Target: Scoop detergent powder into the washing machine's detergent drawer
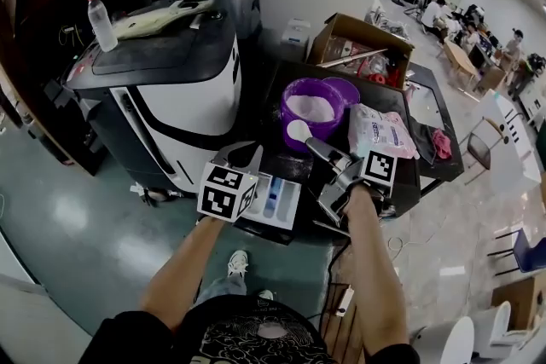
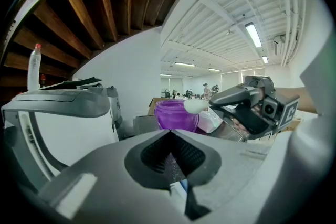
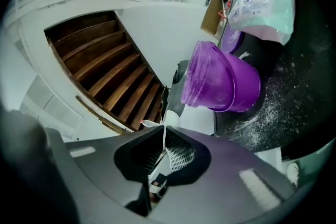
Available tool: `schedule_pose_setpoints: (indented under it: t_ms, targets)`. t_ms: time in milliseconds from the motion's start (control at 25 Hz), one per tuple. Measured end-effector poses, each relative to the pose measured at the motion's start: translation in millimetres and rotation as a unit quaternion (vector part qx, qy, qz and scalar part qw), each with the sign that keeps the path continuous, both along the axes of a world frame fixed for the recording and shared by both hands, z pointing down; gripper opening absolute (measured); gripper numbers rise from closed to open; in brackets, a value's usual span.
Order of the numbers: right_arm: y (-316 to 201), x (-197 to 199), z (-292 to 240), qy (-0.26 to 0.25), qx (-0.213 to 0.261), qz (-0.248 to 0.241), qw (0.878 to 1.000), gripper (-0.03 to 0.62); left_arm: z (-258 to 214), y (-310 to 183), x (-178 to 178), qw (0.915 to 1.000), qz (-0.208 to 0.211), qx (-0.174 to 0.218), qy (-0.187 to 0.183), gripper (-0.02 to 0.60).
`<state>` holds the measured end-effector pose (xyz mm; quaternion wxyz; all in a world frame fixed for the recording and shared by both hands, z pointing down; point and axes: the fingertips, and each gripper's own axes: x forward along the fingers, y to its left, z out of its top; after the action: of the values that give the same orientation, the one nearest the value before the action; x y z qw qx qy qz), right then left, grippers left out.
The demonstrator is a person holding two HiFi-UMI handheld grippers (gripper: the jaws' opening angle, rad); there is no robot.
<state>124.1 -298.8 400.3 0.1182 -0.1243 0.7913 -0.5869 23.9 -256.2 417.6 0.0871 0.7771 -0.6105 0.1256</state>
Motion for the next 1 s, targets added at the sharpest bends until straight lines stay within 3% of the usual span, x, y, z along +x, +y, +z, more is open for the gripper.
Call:
schedule_pose_setpoints:
  t_ms: [560, 1000]
  targets:
    - [53, -25, 35, 0.050, 0.024, -0.057, 0.997, 0.037, 17, 46, -20, 0.9993, -0.032, -0.020, 0.000, 0.000]
    - [68, -38, 93, 0.112, 0.006, -0.065, 0.992, 0.037, 50, 51, -31, 0.9985, -0.009, -0.052, 0.012, 0.000]
